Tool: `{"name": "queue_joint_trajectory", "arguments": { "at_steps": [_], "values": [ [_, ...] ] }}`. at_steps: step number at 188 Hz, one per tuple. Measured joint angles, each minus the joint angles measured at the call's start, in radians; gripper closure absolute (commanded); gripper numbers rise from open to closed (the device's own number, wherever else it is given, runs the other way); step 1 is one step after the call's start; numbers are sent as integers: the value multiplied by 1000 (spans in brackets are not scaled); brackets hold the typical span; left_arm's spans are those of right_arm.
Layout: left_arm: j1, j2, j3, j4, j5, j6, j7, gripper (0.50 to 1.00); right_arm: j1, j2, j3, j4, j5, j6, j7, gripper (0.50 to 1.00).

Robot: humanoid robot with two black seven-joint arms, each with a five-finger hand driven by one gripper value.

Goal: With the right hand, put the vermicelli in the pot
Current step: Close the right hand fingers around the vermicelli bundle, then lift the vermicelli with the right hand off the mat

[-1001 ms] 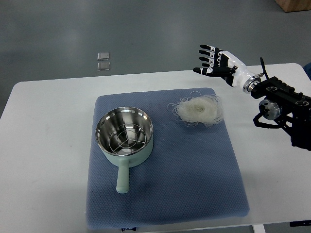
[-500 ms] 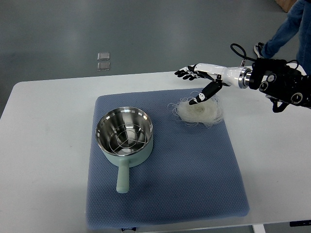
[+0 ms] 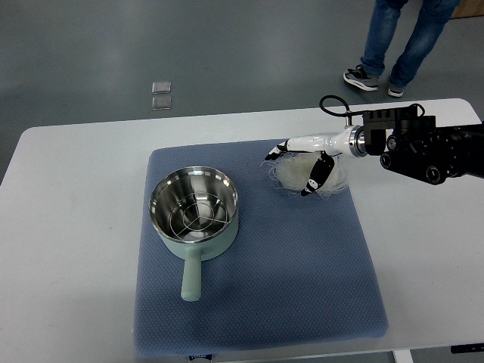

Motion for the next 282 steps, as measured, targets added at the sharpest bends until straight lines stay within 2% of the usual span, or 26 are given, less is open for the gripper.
{"name": "queue_joint_trajectory", "arguments": {
  "at_steps": [47, 70, 80, 90, 96, 97, 98, 99, 100, 101, 102, 103, 104, 105, 106, 107, 108, 109, 110, 111, 112, 113, 162, 195, 239, 282],
  "values": [
    [0, 0, 0, 0, 0, 0, 0, 500, 3, 59, -116, -69, -47, -78, -48, 593],
    [0, 0, 0, 0, 0, 0, 0, 500, 1, 78, -162, -92, -60, -109, -71, 615],
    [0, 0, 0, 0, 0, 0, 0, 500, 0, 84, -172, -98, -61, -119, -80, 646],
    [0, 0, 0, 0, 0, 0, 0, 500, 0, 90, -180, -108, -67, -127, -93, 695],
    [0, 0, 0, 0, 0, 0, 0, 500, 0, 92, -185, -113, -72, -130, -100, 744],
    [0, 0, 0, 0, 0, 0, 0, 500, 0, 92, -186, -114, -73, -130, -101, 766],
    [0, 0, 0, 0, 0, 0, 0, 500, 0, 92, -186, -115, -74, -130, -102, 767],
    [0, 0, 0, 0, 0, 0, 0, 500, 0, 93, -188, -117, -76, -131, -104, 793],
    [-1, 0, 0, 0, 0, 0, 0, 500, 0, 93, -189, -117, -77, -131, -105, 793],
    [-1, 0, 0, 0, 0, 0, 0, 500, 0, 93, -190, -118, -78, -131, -106, 821],
    [-1, 0, 0, 0, 0, 0, 0, 500, 0, 93, -190, -119, -79, -132, -107, 822],
    [-1, 0, 0, 0, 0, 0, 0, 500, 0, 93, -191, -119, -80, -132, -107, 850],
    [-1, 0, 0, 0, 0, 0, 0, 500, 0, 93, -192, -120, -81, -132, -108, 850],
    [-1, 0, 0, 0, 0, 0, 0, 500, 0, 94, -193, -121, -82, -132, -108, 877],
    [-1, 0, 0, 0, 0, 0, 0, 500, 0, 94, -193, -121, -82, -132, -109, 877],
    [-1, 0, 0, 0, 0, 0, 0, 500, 0, 94, -194, -122, -83, -132, -109, 905],
    [-1, 0, 0, 0, 0, 0, 0, 500, 0, 94, -194, -122, -84, -133, -110, 906],
    [-1, 0, 0, 0, 0, 0, 0, 500, 0, 94, -195, -122, -84, -133, -110, 934],
    [-1, 0, 0, 0, 0, 0, 0, 500, 0, 94, -195, -123, -85, -133, -111, 934],
    [-1, 0, 0, 0, 0, 0, 0, 500, 0, 94, -196, -123, -85, -133, -111, 969],
    [-1, 0, 0, 0, 0, 0, 0, 500, 0, 94, -196, -123, -86, -133, -111, 969],
    [-1, 0, 0, 0, 0, 0, 0, 500, 0, 94, -197, -123, -86, -133, -112, 999],
    [-4, 0, 0, 0, 0, 0, 0, 500, 6, 91, -190, -126, -84, -138, -113, 1000],
    [-5, 0, 0, 0, 0, 0, 0, 500, 65, 83, -171, -99, -62, -173, -102, 1000],
    [-5, 0, 0, 0, 0, 0, 0, 500, 211, 65, -64, 32, 19, -179, -72, 1000],
    [-5, 0, 0, 0, 0, 0, 0, 500, 333, 88, -47, 184, 126, -177, 12, 1000]
  ]
}}
